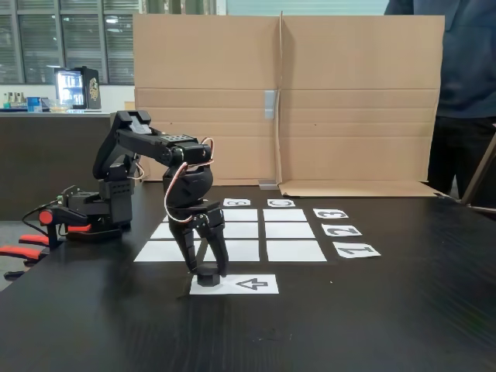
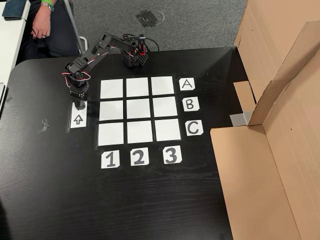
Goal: Pick up a new token and place it in the grid on square A1.
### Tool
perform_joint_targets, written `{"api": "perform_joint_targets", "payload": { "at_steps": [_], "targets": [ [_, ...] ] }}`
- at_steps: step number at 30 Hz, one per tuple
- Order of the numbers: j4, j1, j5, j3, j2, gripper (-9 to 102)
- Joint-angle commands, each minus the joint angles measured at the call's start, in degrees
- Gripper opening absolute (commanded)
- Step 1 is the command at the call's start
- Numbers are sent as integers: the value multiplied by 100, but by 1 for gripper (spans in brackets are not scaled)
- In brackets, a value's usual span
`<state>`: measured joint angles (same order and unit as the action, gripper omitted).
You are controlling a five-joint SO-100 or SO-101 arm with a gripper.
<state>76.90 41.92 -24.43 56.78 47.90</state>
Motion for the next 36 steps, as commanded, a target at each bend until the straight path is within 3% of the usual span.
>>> {"api": "perform_joint_targets", "payload": {
  "at_steps": [1,20,36],
  "targets": [
    [35,0,-9,-255,53,24],
    [44,79,9,-369,0,24],
    [44,79,9,-369,-18,11]
  ]
}}
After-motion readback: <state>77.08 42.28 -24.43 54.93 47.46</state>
